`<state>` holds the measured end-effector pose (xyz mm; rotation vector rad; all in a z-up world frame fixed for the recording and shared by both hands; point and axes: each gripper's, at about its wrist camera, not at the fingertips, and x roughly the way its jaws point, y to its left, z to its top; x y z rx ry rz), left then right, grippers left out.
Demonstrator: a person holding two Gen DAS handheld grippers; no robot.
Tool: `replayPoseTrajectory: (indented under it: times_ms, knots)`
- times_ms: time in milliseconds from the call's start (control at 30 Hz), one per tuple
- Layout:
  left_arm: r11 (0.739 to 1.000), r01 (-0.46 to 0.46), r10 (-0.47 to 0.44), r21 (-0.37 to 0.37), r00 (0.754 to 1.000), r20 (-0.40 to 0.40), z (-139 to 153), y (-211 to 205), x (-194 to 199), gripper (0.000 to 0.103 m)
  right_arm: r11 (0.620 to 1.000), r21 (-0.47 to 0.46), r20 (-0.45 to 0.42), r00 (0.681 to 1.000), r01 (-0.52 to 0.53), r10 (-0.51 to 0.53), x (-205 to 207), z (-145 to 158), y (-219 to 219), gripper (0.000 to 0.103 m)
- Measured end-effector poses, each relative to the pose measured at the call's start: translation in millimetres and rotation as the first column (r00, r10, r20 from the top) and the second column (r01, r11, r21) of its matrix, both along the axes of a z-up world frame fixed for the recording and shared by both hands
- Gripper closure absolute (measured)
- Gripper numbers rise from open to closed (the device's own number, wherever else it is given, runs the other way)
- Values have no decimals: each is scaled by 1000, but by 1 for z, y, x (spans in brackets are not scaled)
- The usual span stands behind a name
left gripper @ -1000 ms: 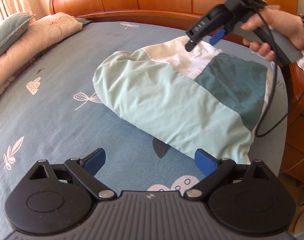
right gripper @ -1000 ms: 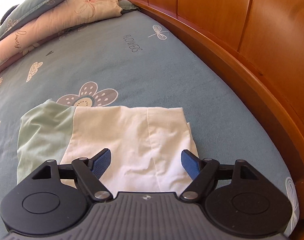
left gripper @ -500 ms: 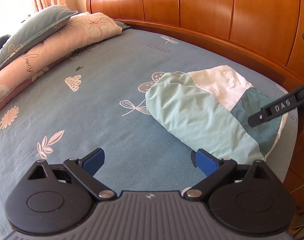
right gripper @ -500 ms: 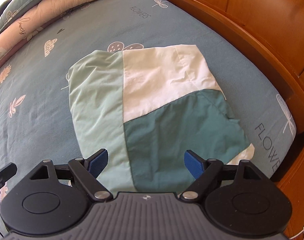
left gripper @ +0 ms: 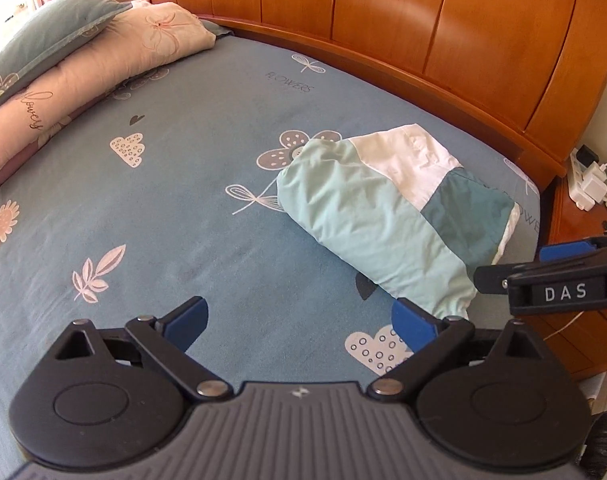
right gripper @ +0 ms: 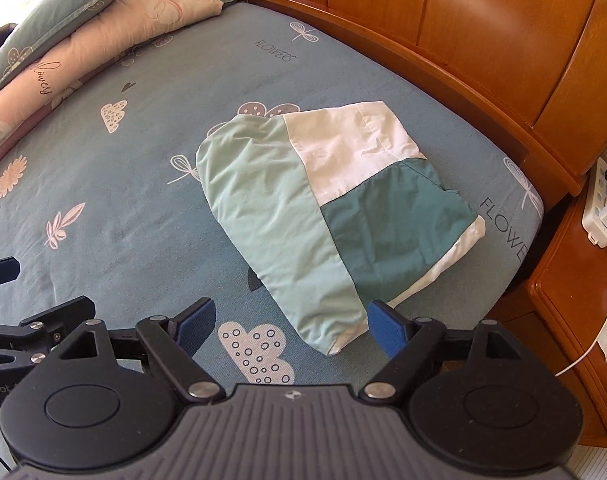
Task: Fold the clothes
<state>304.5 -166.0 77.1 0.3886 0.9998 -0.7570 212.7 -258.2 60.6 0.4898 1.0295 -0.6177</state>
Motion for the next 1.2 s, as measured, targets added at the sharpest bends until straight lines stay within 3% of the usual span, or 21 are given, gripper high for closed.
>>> replayPoseTrajectory:
  times_ms: [233, 433, 600, 767, 1200]
  knots:
    - [999, 11, -7, 37, 995, -104, 27, 4, -5, 5, 999, -30, 9, 999, 34, -34, -17, 39, 28, 15]
    - [996, 51, -42, 73, 992, -118, 41, -5, -13, 5, 996, -38, -21, 996, 84, -84, -32, 56, 34, 15]
    - [989, 36, -18, 145, 992, -124, 41, -11, -12, 5, 992, -53, -42, 993, 112, -114, -36, 66, 34, 14]
    - [985, 36, -11, 170, 989, -145, 42, -10, -8, 5, 991, -42, -39, 991, 127, -128, -34, 72, 32, 14]
    - [971, 158, -123, 178, 974, -192, 39, -30, -18, 5, 978, -21, -78, 975, 209, -210, -35, 70, 22, 13]
